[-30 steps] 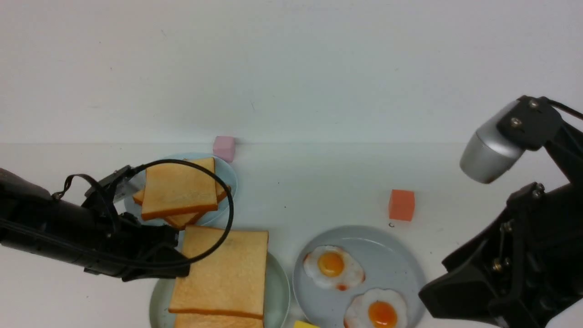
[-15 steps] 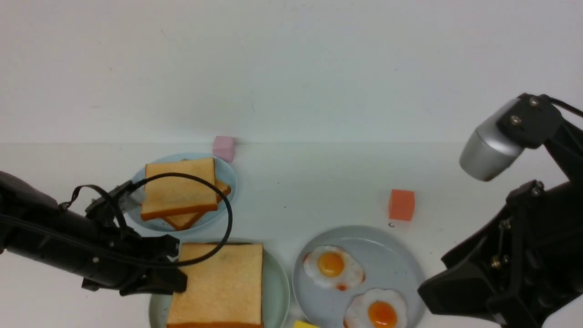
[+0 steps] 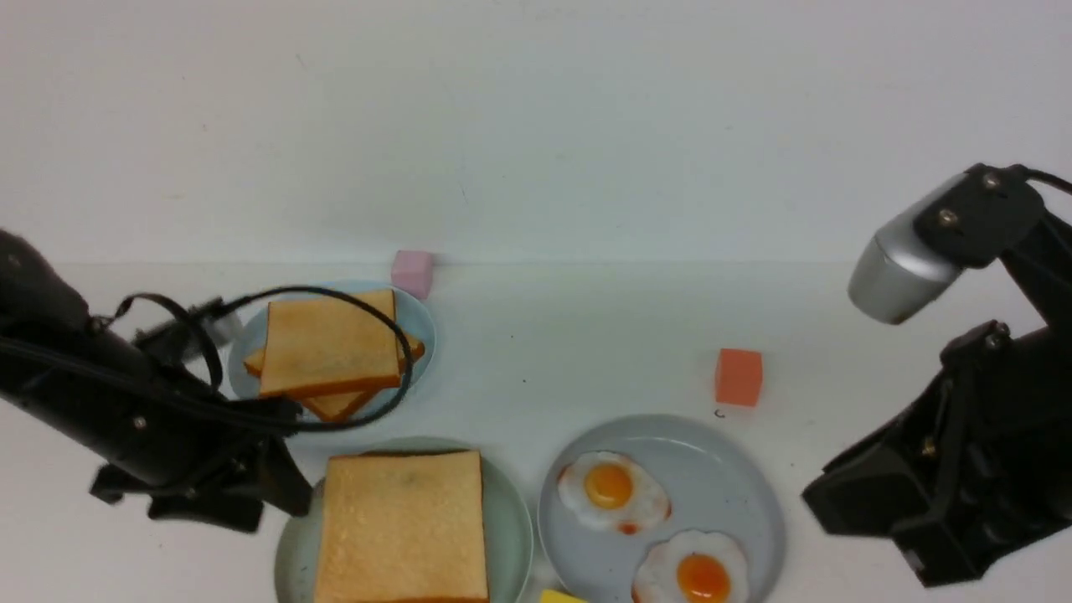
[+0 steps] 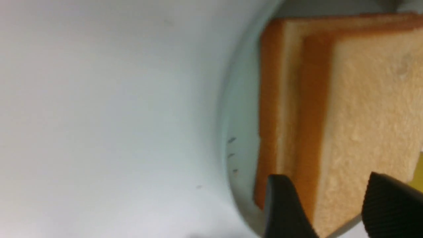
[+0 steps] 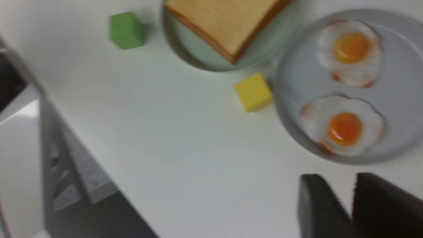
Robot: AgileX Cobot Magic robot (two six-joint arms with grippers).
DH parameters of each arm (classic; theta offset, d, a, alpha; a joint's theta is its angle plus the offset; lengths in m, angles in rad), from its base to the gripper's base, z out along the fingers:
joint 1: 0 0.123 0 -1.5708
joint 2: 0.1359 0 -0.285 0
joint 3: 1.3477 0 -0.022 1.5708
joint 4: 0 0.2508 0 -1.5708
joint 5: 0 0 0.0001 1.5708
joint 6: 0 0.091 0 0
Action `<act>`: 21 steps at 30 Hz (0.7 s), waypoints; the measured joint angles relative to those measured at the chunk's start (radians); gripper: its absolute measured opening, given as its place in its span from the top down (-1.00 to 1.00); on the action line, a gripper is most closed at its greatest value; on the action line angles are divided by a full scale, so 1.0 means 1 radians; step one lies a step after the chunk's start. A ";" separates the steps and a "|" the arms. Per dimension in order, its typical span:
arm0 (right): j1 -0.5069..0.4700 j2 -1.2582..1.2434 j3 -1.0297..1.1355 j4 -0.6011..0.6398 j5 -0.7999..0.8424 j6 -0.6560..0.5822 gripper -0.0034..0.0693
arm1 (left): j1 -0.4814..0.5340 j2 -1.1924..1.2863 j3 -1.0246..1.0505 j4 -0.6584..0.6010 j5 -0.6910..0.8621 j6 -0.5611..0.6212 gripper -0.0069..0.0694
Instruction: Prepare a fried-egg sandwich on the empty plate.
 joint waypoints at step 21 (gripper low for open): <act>0.000 -0.656 0.676 -0.279 -0.644 0.273 0.93 | -0.249 -0.823 0.179 0.060 0.085 -0.093 0.85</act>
